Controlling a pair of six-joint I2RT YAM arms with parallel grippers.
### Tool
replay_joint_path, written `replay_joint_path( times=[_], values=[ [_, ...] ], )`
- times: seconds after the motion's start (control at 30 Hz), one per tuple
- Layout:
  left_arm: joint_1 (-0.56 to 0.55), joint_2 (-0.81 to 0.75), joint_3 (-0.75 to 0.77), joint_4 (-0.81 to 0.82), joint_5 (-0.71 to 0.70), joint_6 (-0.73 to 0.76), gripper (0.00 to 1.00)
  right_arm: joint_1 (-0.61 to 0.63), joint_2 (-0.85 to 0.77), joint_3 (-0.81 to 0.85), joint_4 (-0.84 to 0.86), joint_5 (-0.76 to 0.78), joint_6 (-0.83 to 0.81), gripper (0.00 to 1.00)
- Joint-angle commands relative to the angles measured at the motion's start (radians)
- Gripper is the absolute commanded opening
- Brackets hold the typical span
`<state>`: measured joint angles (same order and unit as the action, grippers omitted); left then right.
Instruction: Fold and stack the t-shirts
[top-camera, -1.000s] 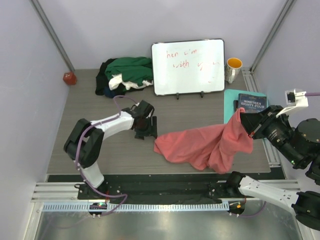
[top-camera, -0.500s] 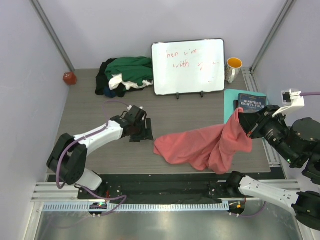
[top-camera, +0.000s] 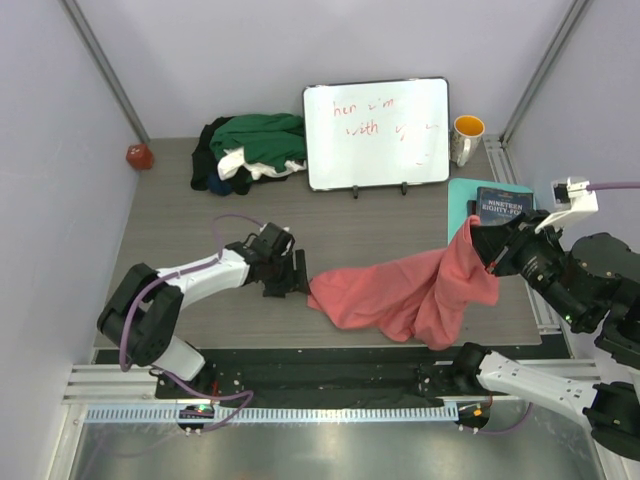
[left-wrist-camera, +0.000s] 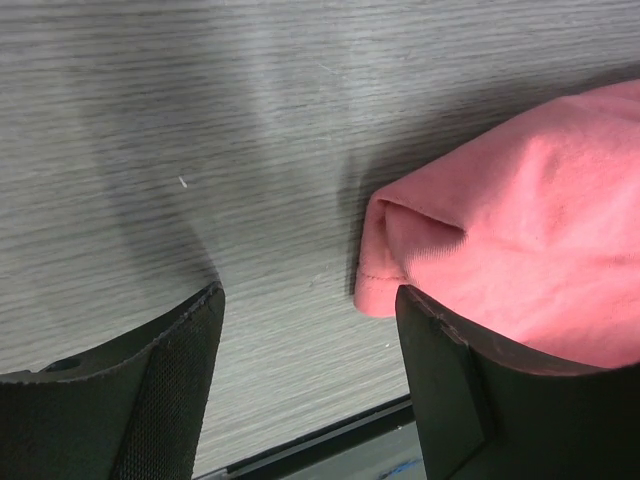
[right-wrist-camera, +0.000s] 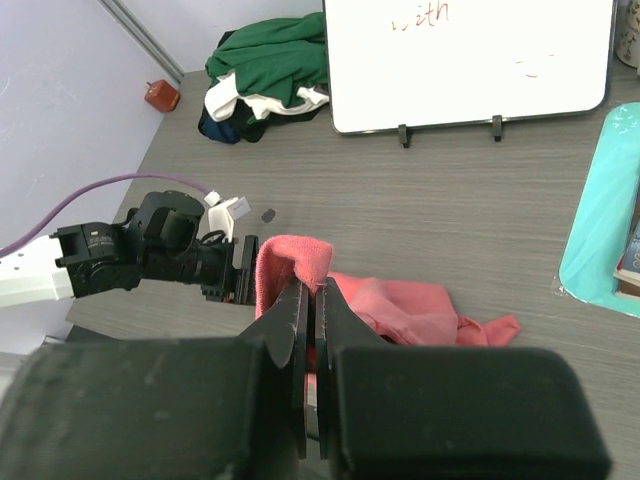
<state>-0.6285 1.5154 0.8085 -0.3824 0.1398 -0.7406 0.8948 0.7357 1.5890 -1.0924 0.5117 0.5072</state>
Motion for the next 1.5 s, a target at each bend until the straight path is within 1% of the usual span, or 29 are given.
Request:
replay_joint_path(
  times=[0.0, 0.23, 0.43, 0.5, 0.6, 0.63, 0.73, 0.83, 0.93, 1.03, 1.07, 1.2, 1.47],
  values=[
    [-0.007, -0.035, -0.02, 0.051, 0.03, -0.014, 0.7, -0.002, 0.021, -0.003, 0.072, -0.002, -0.006, 0.01],
    [-0.022, -0.017, -0.029, 0.071, 0.044, -0.013, 0.71, 0.0, 0.024, -0.009, 0.081, -0.012, -0.006, 0.01],
    [-0.063, 0.015, -0.016, 0.076, 0.04, -0.017, 0.7, 0.0, 0.018, -0.011, 0.081, -0.009, -0.007, 0.01],
    [-0.082, 0.028, -0.006, 0.074, 0.034, -0.019, 0.68, 0.0, 0.016, -0.009, 0.081, -0.009, -0.004, 0.01],
    [-0.105, 0.046, 0.039, 0.033, 0.006, -0.013, 0.65, 0.0, 0.016, -0.008, 0.086, -0.01, -0.006, 0.01],
    [-0.112, 0.066, 0.058, -0.024, -0.034, -0.008, 0.65, 0.0, 0.017, -0.006, 0.086, -0.012, -0.007, 0.01],
    [-0.128, 0.104, 0.124, -0.119, -0.095, 0.007, 0.64, 0.0, 0.018, -0.001, 0.088, -0.016, -0.01, 0.01],
    [-0.128, 0.118, 0.153, -0.156, -0.114, 0.02, 0.62, 0.0, 0.011, 0.002, 0.089, -0.013, -0.013, 0.01],
    [-0.129, 0.1, 0.152, -0.17, -0.131, 0.024, 0.62, 0.0, 0.001, 0.0, 0.089, -0.01, -0.013, 0.01],
    [-0.128, 0.036, 0.123, -0.176, -0.186, 0.027, 0.62, 0.0, -0.009, 0.0, 0.089, -0.006, -0.015, 0.01],
    [-0.128, -0.009, 0.112, -0.174, -0.204, 0.024, 0.63, 0.0, -0.01, -0.001, 0.088, -0.004, -0.015, 0.01],
    [-0.128, -0.086, 0.07, -0.177, -0.217, 0.027, 0.63, 0.0, -0.013, -0.014, 0.088, 0.001, -0.013, 0.01],
    [-0.129, -0.052, 0.07, -0.151, -0.158, 0.038, 0.63, 0.0, -0.012, -0.02, 0.094, -0.01, -0.01, 0.01]
  ],
)
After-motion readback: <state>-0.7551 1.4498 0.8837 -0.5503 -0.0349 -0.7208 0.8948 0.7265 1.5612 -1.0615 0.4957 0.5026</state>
